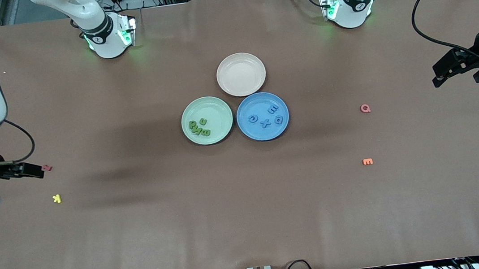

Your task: Sort letters by color into matching plates

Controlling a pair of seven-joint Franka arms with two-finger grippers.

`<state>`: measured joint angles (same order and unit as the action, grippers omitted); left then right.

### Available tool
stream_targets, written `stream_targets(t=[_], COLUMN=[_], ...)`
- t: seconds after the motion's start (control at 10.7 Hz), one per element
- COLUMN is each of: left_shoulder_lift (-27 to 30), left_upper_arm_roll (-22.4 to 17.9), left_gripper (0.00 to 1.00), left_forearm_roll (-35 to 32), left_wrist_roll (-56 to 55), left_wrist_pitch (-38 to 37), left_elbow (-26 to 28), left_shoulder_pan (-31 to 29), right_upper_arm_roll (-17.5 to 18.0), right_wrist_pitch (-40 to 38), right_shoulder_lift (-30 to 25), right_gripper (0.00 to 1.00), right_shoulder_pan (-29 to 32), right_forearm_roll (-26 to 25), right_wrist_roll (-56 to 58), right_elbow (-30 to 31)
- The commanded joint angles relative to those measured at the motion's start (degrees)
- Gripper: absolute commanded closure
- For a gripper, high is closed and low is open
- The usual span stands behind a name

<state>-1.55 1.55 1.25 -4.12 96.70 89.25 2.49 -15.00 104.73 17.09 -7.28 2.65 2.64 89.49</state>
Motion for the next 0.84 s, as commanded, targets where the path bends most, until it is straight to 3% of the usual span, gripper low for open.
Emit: stream_targets(t=[0.0, 0.38, 0.75], left_shoulder_lift=[0.4, 0.3, 0.3], left_upper_arm_roll=[0.1, -0.1, -0.1], left_gripper=[0.0, 0.0, 0.0], left_forearm_roll=[-0.9, -1.0, -0.9], left_wrist_roll=[-0.3, -0.2, -0.1], left_wrist_pitch=[-1.1, -1.1, -1.1], left_elbow=[-0.5, -0.5, -0.5], left_shoulder_pan=[-0.3, -0.2, -0.5], right_upper_arm_roll=[-0.2, -0.1, -0.4], right_wrist_pitch=[-4.2, -13.2, -18.2], right_shoulder_lift=[-8.2, -14.2, -14.7], right_gripper=[0.0, 0.0, 0.0], right_shoulder_pan=[-0.5, -0.5, -4.0], right_forearm_roll=[-0.3, -0.3, -0.4], right_wrist_roll=[-1.1, -1.2, -1.3], right_elbow=[2.1, -1.0, -5.6])
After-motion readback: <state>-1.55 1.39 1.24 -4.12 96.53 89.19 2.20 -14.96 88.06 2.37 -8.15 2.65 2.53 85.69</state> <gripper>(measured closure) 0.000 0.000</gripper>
